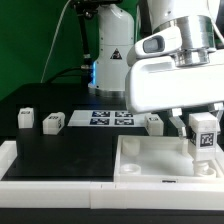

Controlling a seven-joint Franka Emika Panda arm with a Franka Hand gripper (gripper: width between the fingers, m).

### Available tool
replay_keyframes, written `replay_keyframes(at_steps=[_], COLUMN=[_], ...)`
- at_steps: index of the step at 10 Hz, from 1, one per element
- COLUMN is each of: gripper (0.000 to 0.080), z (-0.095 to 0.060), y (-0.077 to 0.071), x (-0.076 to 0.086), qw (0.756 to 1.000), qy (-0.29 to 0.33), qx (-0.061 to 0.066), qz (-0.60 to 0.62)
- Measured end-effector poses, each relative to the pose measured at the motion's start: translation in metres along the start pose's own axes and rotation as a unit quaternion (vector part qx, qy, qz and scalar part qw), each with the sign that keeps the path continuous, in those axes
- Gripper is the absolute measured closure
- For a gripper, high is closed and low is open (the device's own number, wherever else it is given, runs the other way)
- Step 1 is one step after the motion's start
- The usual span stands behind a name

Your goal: Assemble one leg

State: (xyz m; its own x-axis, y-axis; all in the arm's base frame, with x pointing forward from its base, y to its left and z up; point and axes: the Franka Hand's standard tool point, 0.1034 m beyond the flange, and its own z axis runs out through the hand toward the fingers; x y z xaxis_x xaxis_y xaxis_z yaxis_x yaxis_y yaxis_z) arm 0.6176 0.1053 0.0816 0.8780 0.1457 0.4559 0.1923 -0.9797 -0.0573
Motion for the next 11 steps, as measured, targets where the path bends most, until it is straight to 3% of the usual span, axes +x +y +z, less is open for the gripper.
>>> replay_keyframes(at_steps=[7,11], gripper=[0.0509,0.0509], z=[0.0,0.001], y=[-0.001,-0.013], x=[0.0,-0.003], qw=[1.0,1.0], qy=[0.01,0.01], qx=[-0.002,0.002], qz=[-0.001,-0.001])
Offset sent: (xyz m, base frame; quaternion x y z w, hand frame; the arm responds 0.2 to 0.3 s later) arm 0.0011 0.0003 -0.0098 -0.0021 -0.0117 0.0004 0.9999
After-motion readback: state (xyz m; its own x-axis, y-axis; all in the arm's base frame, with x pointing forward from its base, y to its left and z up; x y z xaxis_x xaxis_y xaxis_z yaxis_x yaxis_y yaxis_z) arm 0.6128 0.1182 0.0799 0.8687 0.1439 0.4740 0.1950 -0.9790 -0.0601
